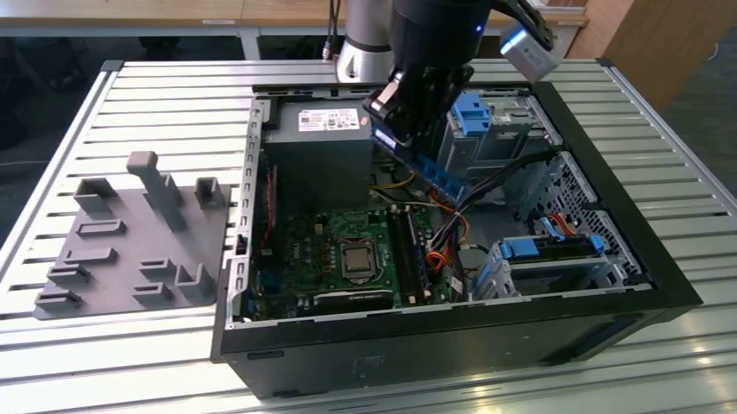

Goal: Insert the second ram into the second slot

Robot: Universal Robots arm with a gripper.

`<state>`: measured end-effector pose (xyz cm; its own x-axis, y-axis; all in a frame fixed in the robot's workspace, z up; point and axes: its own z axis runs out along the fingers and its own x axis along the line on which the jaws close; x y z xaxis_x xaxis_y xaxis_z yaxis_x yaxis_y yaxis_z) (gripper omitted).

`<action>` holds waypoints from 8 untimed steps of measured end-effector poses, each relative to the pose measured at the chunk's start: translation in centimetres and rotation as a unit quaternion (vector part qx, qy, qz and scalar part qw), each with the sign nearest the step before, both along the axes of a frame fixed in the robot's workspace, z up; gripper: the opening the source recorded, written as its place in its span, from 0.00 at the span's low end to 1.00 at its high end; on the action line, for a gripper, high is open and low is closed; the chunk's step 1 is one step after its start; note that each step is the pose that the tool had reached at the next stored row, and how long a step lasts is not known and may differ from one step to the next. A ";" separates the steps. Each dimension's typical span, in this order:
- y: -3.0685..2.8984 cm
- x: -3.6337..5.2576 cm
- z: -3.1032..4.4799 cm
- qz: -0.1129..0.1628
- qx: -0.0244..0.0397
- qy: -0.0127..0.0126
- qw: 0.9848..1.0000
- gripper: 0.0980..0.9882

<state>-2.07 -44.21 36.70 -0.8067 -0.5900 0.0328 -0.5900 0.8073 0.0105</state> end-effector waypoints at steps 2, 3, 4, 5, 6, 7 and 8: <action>0.00 0.00 -0.05 -0.016 0.000 0.000 1.000 0.04; 0.00 0.00 -0.08 -0.026 -0.001 0.000 1.000 0.04; 0.00 0.00 -0.13 -0.034 0.000 0.000 0.999 0.04; 0.00 0.00 -0.19 -0.044 -0.001 0.000 0.999 0.04; 0.00 0.00 -0.26 -0.053 -0.001 0.000 0.999 0.04; 0.00 0.00 -0.31 -0.060 -0.001 0.000 0.998 0.04; 0.00 -0.01 -0.33 -0.066 -0.001 0.000 0.998 0.04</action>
